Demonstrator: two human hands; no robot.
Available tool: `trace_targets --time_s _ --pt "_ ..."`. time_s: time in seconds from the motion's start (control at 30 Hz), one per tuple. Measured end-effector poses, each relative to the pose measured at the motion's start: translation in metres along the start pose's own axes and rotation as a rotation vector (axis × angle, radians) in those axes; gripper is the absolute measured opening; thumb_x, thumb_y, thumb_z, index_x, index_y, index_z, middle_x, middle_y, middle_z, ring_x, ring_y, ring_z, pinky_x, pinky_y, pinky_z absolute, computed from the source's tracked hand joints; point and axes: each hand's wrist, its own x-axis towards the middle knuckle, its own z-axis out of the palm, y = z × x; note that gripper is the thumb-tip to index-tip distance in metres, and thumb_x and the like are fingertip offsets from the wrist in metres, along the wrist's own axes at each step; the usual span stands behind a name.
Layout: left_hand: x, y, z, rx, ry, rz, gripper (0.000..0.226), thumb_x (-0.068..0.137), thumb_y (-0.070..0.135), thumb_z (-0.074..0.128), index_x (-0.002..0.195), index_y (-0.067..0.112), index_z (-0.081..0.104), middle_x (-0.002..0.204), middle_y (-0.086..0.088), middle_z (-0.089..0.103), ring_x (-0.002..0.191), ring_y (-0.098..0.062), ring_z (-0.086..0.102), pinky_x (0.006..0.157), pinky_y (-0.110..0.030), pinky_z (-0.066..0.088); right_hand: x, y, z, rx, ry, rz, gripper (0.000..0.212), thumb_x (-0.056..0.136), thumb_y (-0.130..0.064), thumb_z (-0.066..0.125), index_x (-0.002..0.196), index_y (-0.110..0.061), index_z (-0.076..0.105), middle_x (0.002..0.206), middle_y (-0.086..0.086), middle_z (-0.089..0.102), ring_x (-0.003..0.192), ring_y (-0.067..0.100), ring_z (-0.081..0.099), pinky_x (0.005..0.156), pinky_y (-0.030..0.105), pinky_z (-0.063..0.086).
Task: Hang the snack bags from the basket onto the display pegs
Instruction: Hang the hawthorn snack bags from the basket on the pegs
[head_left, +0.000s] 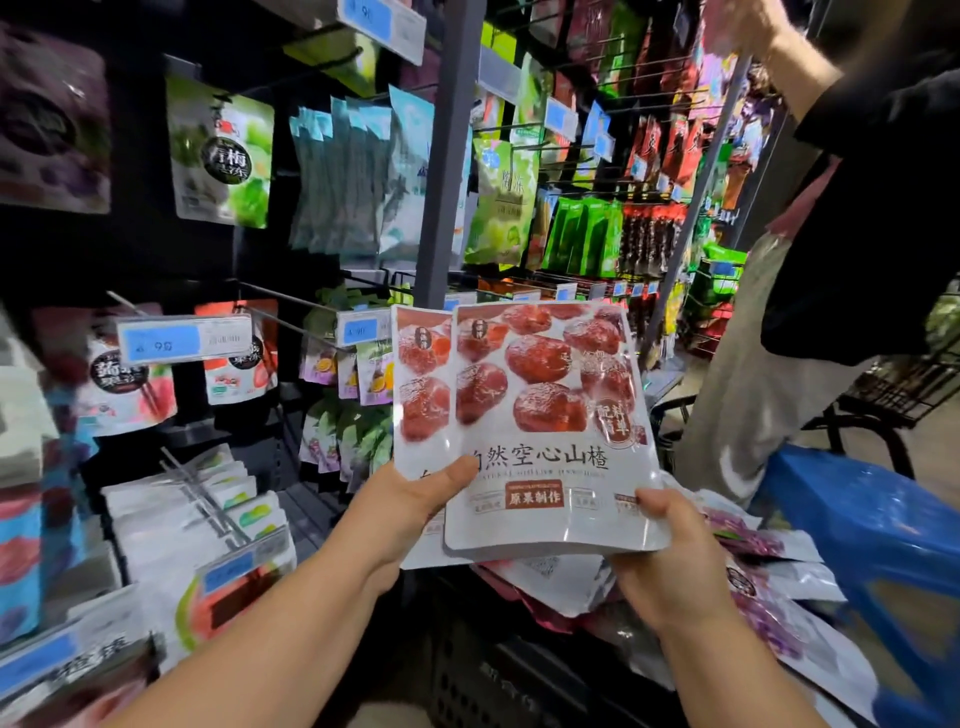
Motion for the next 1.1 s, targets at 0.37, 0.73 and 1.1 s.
trace_targets --time_s 0.37,0.73,1.1 --pt "-0.020 0.023 -0.044 0.245 0.254 0.144 0.029 0.070 0.020 0.086 0.095 0.022 0.073 0.091 0.004 0.077 0.085 -0.010 0.073 0.078 -0.029 0.058 0.016 0.009 0.036 -0.531 -0.133 0.003 0.034 0.092 -0.032 0.063 0.121 -0.016 0.062 0.109 0.009 0.075 0.104 0.043 0.066 0.085 0.052 0.057" --pt "-0.064 0.085 -0.103 0.442 0.445 0.233 0.028 0.069 0.037 0.086 0.073 0.023 0.062 0.050 0.011 0.061 0.043 -0.004 0.051 0.041 -0.035 0.040 0.032 0.060 0.120 -0.462 -0.364 -0.050 0.066 0.061 -0.029 0.091 0.118 -0.031 0.059 0.110 0.000 0.074 0.100 0.026 0.072 0.093 0.051 0.054" --pt "-0.114 0.137 -0.178 0.472 0.758 0.422 0.029 0.060 0.040 0.089 0.082 0.035 0.072 0.081 0.020 0.074 0.085 -0.006 0.070 0.078 -0.028 0.055 0.057 0.073 0.199 -0.389 -0.609 -0.062 0.068 0.062 -0.025 0.089 0.122 -0.029 0.058 0.110 0.001 0.074 0.102 0.028 0.071 0.094 0.057 0.053"
